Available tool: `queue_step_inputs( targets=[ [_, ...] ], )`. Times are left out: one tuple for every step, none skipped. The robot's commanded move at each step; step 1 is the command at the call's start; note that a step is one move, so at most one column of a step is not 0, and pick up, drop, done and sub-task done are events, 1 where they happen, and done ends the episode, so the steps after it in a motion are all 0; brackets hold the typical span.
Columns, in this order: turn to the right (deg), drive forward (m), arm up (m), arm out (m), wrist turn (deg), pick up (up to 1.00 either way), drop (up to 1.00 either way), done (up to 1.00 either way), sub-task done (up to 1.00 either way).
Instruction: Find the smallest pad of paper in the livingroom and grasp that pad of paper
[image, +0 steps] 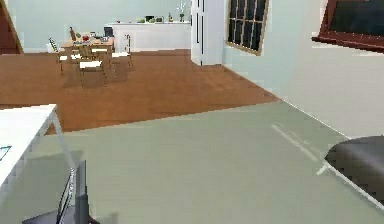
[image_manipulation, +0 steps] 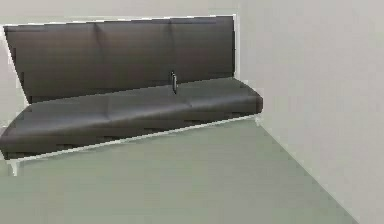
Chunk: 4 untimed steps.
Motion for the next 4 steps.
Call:
queue_step_inputs(
  targets=[
    [45.0, 0.00, 0.00, 0.00, 0.0, 0.00, 0.00, 0.00, 0.00],
    [27.0, 0.00, 0.00, 0.00, 0.0, 0.00, 0.00, 0.00, 0.00],
    [0.0, 1.00, 0.00, 0.00, 0.0, 0.00, 0.00, 0.00, 0.00],
    [-45.0, 0.00, 0.00, 0.00, 0.0, 0.00, 0.00, 0.00, 0.00]
  ],
)
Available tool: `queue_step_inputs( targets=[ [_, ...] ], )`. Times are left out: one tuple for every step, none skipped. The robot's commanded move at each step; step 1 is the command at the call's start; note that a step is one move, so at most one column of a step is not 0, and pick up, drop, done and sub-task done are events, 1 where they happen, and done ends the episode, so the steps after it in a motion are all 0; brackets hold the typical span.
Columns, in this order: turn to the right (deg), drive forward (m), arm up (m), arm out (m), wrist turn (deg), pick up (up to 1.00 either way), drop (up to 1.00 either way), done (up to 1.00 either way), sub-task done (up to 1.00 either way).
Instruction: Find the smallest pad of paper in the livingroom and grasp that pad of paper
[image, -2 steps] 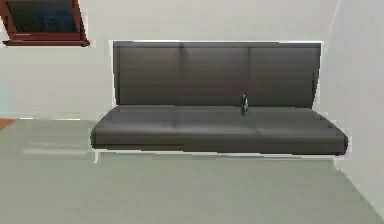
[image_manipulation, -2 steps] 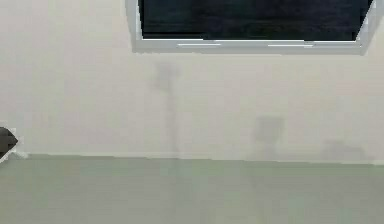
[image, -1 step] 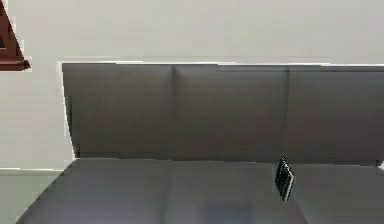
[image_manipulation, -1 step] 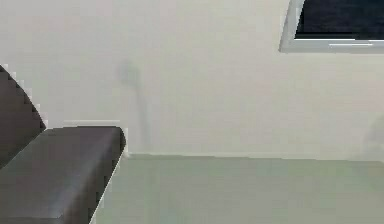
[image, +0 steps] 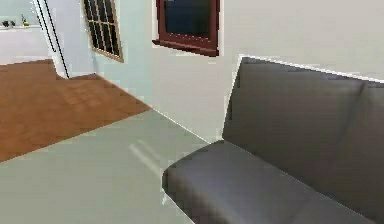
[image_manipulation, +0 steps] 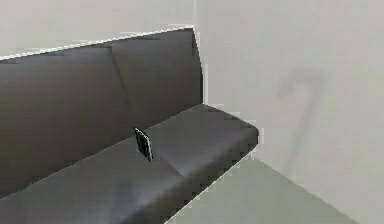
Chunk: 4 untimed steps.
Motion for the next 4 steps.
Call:
queue_step_inputs(
  targets=[
    [-45.0, 0.00, 0.00, 0.00, 0.0, 0.00, 0.00, 0.00, 0.00],
    [-45.0, 0.00, 0.00, 0.00, 0.0, 0.00, 0.00, 0.00, 0.00],
    [-33.0, 0.00, 0.00, 0.00, 0.0, 0.00, 0.00, 0.00, 0.00],
    [0.0, 0.90, 0.00, 0.00, 0.0, 0.00, 0.00, 0.00, 0.00]
  ],
)
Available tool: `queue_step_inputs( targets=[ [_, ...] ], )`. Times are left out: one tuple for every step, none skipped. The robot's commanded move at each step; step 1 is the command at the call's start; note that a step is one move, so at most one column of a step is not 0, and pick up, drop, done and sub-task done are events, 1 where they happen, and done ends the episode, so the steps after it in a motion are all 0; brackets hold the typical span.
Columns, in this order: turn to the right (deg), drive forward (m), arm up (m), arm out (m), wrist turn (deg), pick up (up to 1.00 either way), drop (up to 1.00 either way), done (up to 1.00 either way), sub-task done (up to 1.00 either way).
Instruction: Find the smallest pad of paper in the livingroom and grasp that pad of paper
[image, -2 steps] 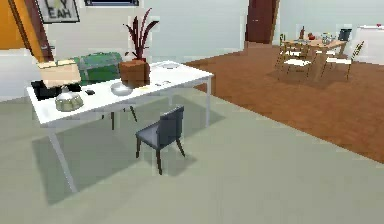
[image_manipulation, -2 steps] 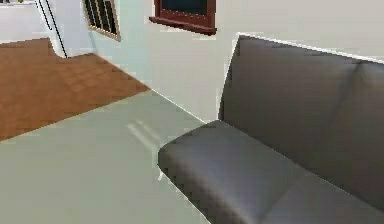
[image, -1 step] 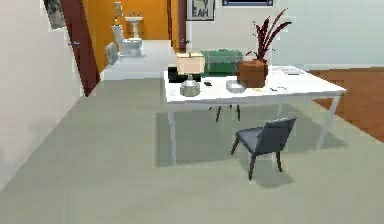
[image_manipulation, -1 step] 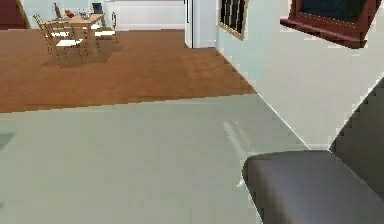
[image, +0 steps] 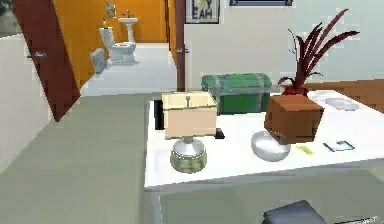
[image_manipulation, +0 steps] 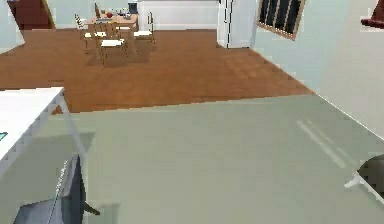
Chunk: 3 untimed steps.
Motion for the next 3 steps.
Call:
queue_step_inputs(
  targets=[
    [-45.0, 0.00, 0.00, 0.00, 0.0, 0.00, 0.00, 0.00, 0.00],
    [-9.0, 0.00, 0.00, 0.00, 0.0, 0.00, 0.00, 0.00, 0.00],
    [-3.0, 0.00, 0.00, 0.00, 0.0, 0.00, 0.00, 0.00, 0.00]
  ],
)
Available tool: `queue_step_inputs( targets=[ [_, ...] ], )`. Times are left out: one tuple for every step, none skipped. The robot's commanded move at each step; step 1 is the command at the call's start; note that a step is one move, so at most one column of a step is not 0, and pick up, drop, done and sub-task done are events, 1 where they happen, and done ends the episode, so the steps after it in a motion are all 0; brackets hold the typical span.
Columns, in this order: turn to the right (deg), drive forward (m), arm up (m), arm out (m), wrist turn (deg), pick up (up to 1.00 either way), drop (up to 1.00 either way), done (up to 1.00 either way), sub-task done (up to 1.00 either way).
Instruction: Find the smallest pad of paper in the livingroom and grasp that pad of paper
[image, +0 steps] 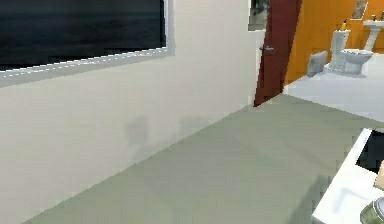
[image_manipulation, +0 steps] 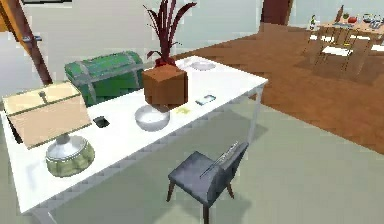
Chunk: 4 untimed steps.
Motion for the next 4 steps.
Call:
queue_step_inputs(
  targets=[
    [45.0, 0.00, 0.00, 0.00, 0.0, 0.00, 0.00, 0.00, 0.00],
    [45.0, 0.00, 0.00, 0.00, 0.0, 0.00, 0.00, 0.00, 0.00],
    [36.0, 0.00, 0.00, 0.00, 0.0, 0.00, 0.00, 0.00, 0.00],
    [0.0, 0.85, 0.00, 0.00, 0.0, 0.00, 0.00, 0.00, 0.00]
  ],
)
